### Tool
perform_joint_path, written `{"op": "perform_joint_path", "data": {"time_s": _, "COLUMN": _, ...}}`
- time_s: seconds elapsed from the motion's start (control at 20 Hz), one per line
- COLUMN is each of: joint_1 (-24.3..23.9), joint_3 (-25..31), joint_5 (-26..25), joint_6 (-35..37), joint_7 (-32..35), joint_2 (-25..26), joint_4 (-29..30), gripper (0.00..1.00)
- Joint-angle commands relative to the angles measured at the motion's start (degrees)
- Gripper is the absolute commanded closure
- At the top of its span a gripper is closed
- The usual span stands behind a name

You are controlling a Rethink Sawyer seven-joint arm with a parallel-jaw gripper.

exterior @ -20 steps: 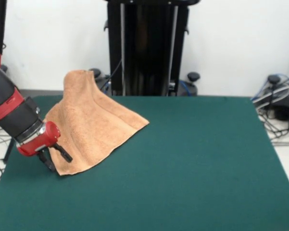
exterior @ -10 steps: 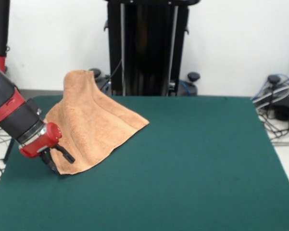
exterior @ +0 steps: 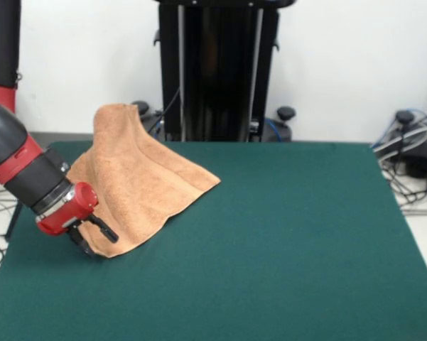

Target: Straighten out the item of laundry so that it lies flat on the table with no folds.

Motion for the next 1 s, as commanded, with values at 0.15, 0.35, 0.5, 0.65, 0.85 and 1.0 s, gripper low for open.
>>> {"op": "perform_joint_path", "data": {"time_s": 0.15, "joint_1": 4.1, "joint_3": -1.1, "joint_5": -3.8, "joint_6": -2.6, "joint_7": -3.8, "joint_2": 8.6, "joint_4": 7.0, "gripper": 0.0}}
{"op": "perform_joint_path", "data": {"time_s": 0.35, "joint_1": 4.2, "joint_3": -2.7, "joint_5": -6.2, "joint_6": -6.6, "joint_7": -3.3, "joint_2": 7.8, "joint_4": 6.2, "gripper": 0.0}}
{"op": "perform_joint_path", "data": {"time_s": 0.5, "joint_1": 4.0, "joint_3": -2.9, "joint_5": -9.8, "joint_6": -12.0, "joint_7": -4.9, "joint_2": 6.7, "joint_4": 5.7, "gripper": 0.0}}
{"op": "perform_joint_path", "data": {"time_s": 0.65, "joint_1": 3.6, "joint_3": -3.2, "joint_5": -11.8, "joint_6": -13.9, "joint_7": -5.6, "joint_2": 5.8, "joint_4": 5.4, "gripper": 0.0}}
{"op": "perform_joint_path", "data": {"time_s": 0.85, "joint_1": 4.1, "joint_3": -3.5, "joint_5": -13.3, "joint_6": -11.9, "joint_7": -7.3, "joint_2": 4.7, "joint_4": 4.6, "gripper": 0.0}}
{"op": "perform_joint_path", "data": {"time_s": 1.0, "joint_1": 5.1, "joint_3": -4.1, "joint_5": -13.9, "joint_6": -7.1, "joint_7": -9.8, "joint_2": 3.8, "joint_4": 4.2, "gripper": 0.0}}
